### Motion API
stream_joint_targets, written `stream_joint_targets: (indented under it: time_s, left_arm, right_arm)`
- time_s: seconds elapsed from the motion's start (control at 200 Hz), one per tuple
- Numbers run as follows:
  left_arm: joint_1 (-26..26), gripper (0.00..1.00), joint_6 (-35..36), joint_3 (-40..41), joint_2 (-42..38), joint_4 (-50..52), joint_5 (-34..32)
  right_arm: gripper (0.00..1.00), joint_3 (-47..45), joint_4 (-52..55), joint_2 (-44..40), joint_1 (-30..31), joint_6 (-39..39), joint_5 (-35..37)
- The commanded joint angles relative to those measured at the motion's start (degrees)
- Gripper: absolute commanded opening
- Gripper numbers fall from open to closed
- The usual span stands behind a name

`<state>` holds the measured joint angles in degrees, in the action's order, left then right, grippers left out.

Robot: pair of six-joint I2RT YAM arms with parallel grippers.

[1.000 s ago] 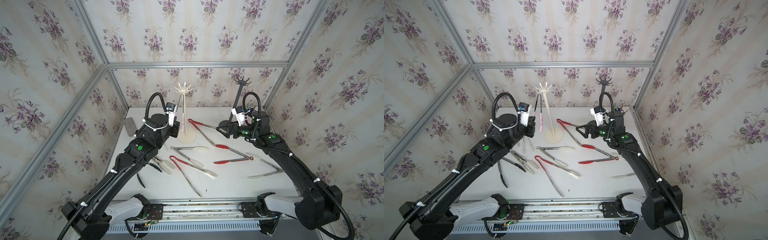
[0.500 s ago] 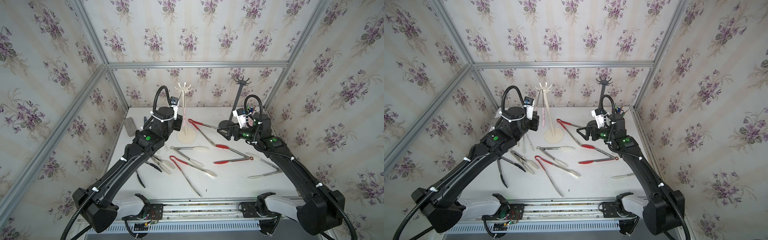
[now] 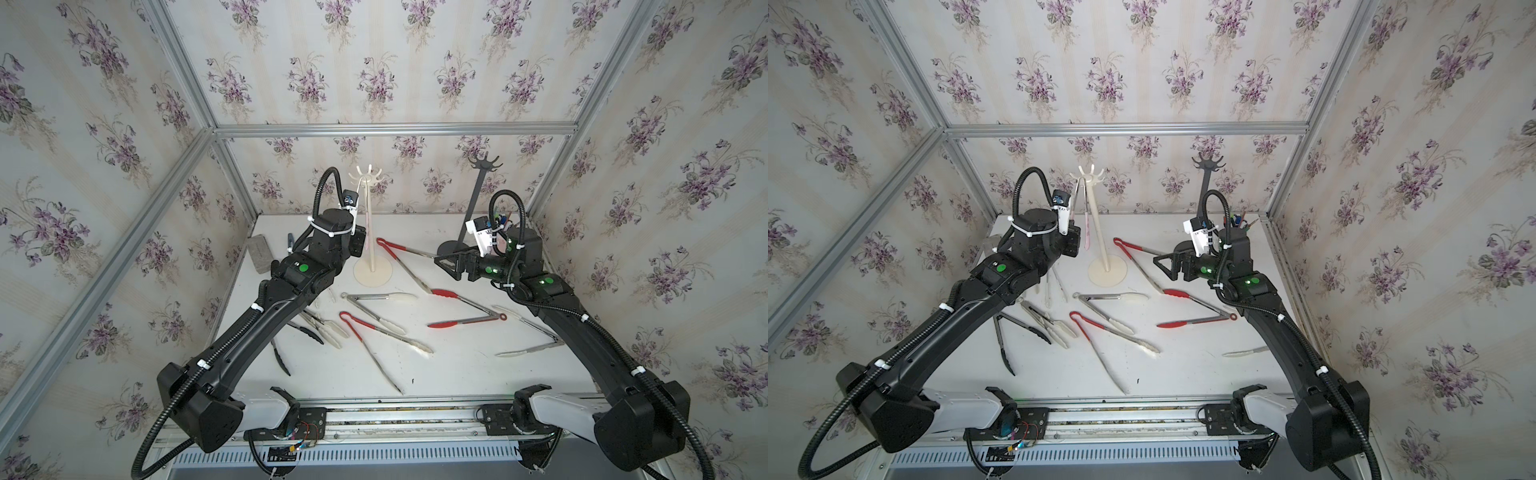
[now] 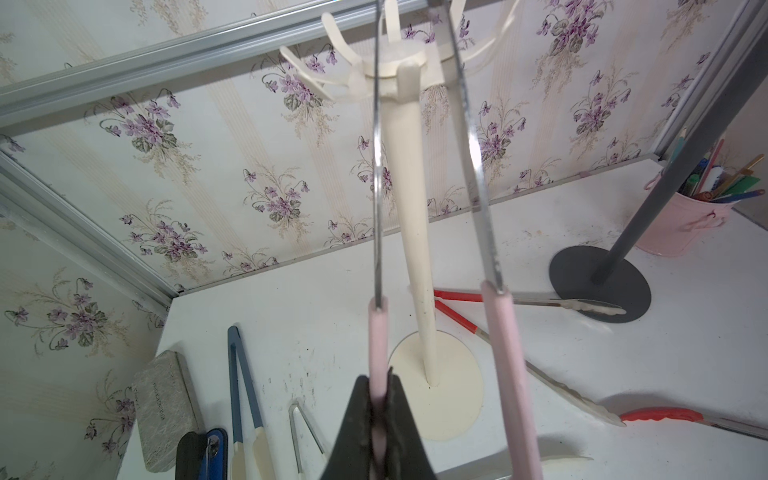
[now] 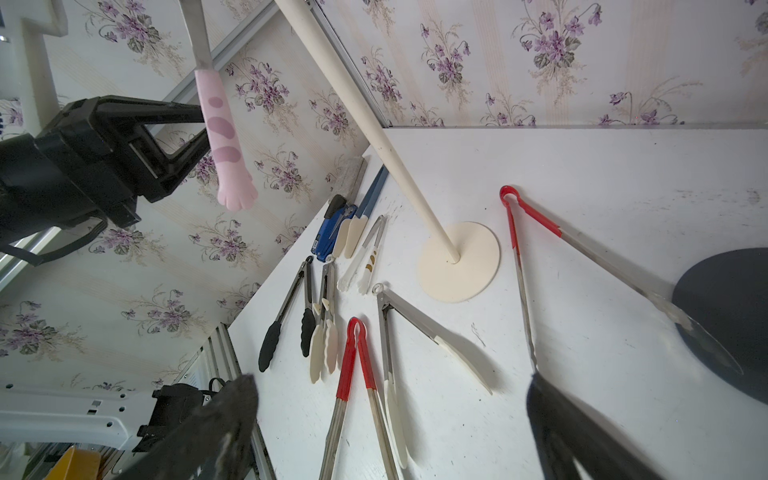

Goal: Hang food tongs on kitchen utensil racks
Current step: Hang the food tongs on the rack.

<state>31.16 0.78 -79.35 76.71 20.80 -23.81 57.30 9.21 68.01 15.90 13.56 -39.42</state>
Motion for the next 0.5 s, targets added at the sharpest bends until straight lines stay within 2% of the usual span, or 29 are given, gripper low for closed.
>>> stream_joint_targets:
  time_s: [0.0,0.495]
  left_arm:
    - [-0.4,0.0,-0.4,-1.0,0.8,-0.9,-0.2]
    - [-0.5,0.01,-2.1,2.4,1.6,-0.3,0.5]
  right_arm:
    - [1.0,0.1,-1.2,-0.2,0.0,0.3,0.0]
    - [1.0,-1.2,-1.5,-0.9,0.0,0.4,0.6]
